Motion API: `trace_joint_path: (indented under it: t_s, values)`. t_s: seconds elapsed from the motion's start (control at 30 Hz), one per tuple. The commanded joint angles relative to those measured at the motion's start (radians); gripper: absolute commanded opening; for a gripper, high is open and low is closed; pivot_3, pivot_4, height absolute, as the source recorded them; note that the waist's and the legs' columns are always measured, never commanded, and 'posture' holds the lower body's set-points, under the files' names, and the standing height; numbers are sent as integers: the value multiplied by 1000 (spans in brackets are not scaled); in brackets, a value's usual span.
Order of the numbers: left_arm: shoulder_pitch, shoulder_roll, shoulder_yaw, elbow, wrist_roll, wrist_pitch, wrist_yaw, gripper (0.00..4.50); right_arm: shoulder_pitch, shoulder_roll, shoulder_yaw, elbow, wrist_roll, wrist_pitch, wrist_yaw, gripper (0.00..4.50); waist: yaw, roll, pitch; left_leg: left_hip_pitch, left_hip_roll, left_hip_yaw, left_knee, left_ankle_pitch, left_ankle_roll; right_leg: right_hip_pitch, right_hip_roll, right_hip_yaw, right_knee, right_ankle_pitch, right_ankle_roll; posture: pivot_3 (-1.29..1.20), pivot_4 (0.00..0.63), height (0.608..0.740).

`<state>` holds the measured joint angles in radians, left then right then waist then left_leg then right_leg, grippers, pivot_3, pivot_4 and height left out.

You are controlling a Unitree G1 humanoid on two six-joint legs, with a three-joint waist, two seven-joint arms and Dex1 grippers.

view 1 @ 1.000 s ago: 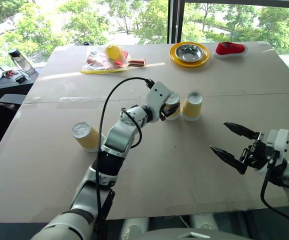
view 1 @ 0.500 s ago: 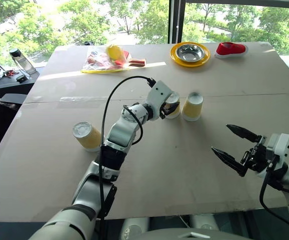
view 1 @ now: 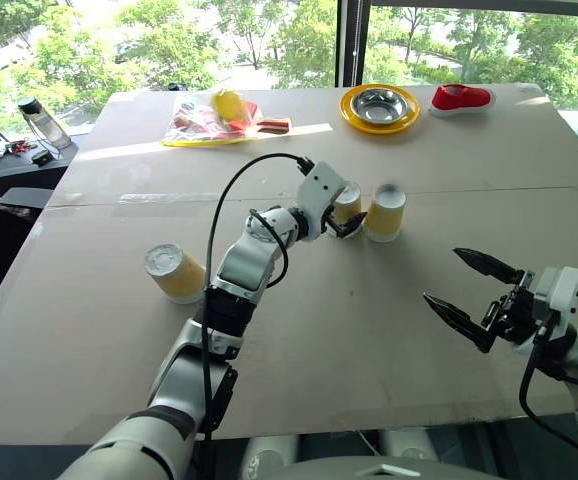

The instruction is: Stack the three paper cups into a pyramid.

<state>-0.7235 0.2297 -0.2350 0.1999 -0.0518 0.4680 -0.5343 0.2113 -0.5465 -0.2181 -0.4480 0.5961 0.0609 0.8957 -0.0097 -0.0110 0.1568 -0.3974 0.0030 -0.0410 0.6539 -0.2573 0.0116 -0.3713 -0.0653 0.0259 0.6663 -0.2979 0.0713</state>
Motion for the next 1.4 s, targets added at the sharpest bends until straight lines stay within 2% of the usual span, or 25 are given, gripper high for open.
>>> trace_joint_path:
  t_s: [0.03, 0.17, 0.33, 0.5, 0.67, 0.73, 0.83, 0.97, 1.1, 1.4]
  values:
    - [-22, -5, 30, -46, 13, -22, 34, 4484, -25, -6, -16, -11, 10, -15, 5, 4500, 0, 0, 0, 0, 0, 0, 0, 0, 0, 0, 0, 0, 0, 0, 0, 0, 150, 740]
    - [-28, -24, 110, -145, -30, -171, 70, 4484, -45, -9, -11, -1, 18, -10, 21, 4500, 1, 0, 0, 0, 0, 0, 0, 0, 0, 0, 0, 0, 0, 0, 0, 0, 150, 740]
    - [52, 0, 221, -364, -68, -188, 119, 4484, -101, -7, 15, 15, 47, 5, 56, 4500, -5, 0, 0, 0, 1, 1, 0, 2, -3, 0, 0, 1, 0, 0, 0, 0, 150, 740]
    - [166, 101, 435, -612, 71, -88, 331, 4484, -191, -1, 69, 40, 104, 47, 116, 4500, -7, 0, 0, 1, 2, 1, 1, 0, 0, -1, 1, 1, 3, 0, 0, 0, 150, 740]
    - [394, 130, 530, -872, 156, 53, 396, 4484, -277, 5, 116, 71, 130, 91, 151, 4500, 1, 0, 0, 0, 3, 2, 1, 0, 0, -3, 0, 2, 4, 0, 0, 0, 150, 740]
    - [492, 110, 535, -964, 169, 104, 408, 4484, -308, 6, 129, 92, 133, 102, 170, 4500, 9, -1, 0, 0, 3, 1, 1, 0, 0, -3, -1, 2, 4, 0, 0, 0, 150, 740]
    - [714, 25, 495, -1105, 199, 125, 444, 4484, -370, 4, 153, 143, 133, 121, 207, 4500, 10, -3, 0, 0, 3, 3, 2, 0, 1, -2, -2, 3, 4, 0, 0, 0, 150, 740]
    - [834, -55, 453, -1113, 213, 111, 486, 4484, -414, -1, 160, 174, 136, 137, 237, 4500, 14, -4, 0, 1, 3, 3, 2, -1, 1, -2, -3, 3, 5, 0, 0, 0, 150, 740]
    - [911, -126, 462, -1089, 187, 106, 508, 4484, -432, -7, 150, 187, 136, 148, 251, 4500, 21, -3, -1, 1, 3, 1, 2, -1, 1, -2, -2, 1, 8, 0, 0, 0, 150, 740]
    - [901, -111, 490, -934, 103, 46, 454, 4484, -405, -13, 130, 157, 129, 155, 235, 4500, 21, -4, -1, 1, 2, 2, 2, -1, 1, -2, -2, 2, 7, 0, 0, 0, 150, 740]
